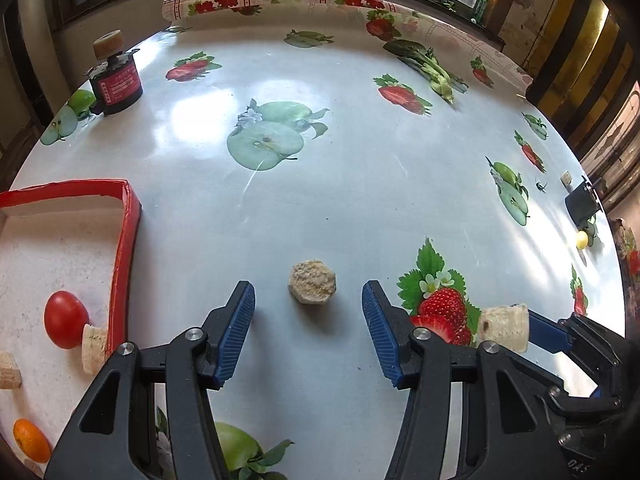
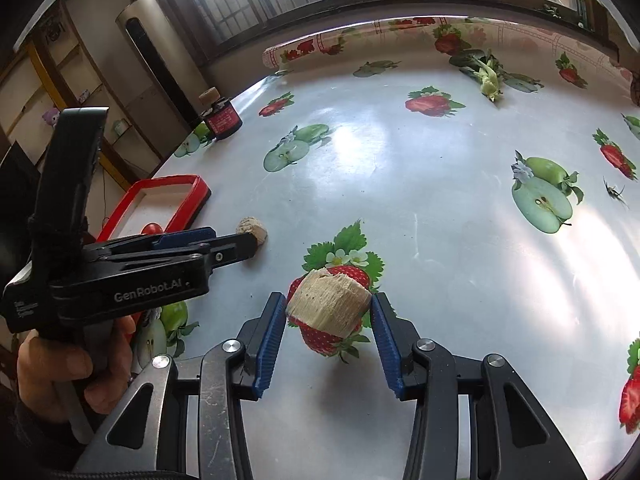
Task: Organize fruits
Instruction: 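Grasp a small round cork disc with the left tool while the right tool grasps a porous beige block, then carry the cork disc and porous block into the red tray and release both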
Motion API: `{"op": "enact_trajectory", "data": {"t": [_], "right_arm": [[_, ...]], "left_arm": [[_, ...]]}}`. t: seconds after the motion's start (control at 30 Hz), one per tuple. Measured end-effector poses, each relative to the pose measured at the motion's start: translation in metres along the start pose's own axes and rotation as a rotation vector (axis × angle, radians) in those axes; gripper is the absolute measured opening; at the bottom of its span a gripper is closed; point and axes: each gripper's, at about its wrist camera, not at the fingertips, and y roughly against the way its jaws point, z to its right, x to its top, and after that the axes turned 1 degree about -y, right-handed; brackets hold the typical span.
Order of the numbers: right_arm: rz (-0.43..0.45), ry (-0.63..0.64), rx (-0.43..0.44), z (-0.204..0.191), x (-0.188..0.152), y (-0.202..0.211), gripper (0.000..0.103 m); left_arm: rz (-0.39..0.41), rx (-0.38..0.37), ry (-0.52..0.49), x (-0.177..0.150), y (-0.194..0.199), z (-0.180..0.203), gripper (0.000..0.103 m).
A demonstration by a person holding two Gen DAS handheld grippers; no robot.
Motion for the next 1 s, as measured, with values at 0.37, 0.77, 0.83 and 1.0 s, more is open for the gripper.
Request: {"op": "enact_trajectory", "data": {"t": [0.37, 0.77, 0.83, 1.0], "right_arm": [[0.046, -0.006, 0.001, -0.001, -0.002, 0.026, 0.045], [0.061, 0.051, 0.032, -0.038, -0.004, 0.032, 0.044], [0.060, 0.063, 0.037, -0.046, -0.005, 0.032, 0.044], [0.059, 0.094, 0.045, -0.064, -0.007, 0.032, 0.044]], "left_arm": [[0.040, 0.034, -0.035, -0.006, 0.013, 0.003, 0.022], [0.102, 0.036, 0.011, -0.045, 0.066, -0.022, 0.022], [0.112, 0.038, 0.020, -0.050, 0.073, -0.026, 0.022], [0.136, 0.046, 0.045, -0.059, 0.090, -0.040, 0.022]]}}
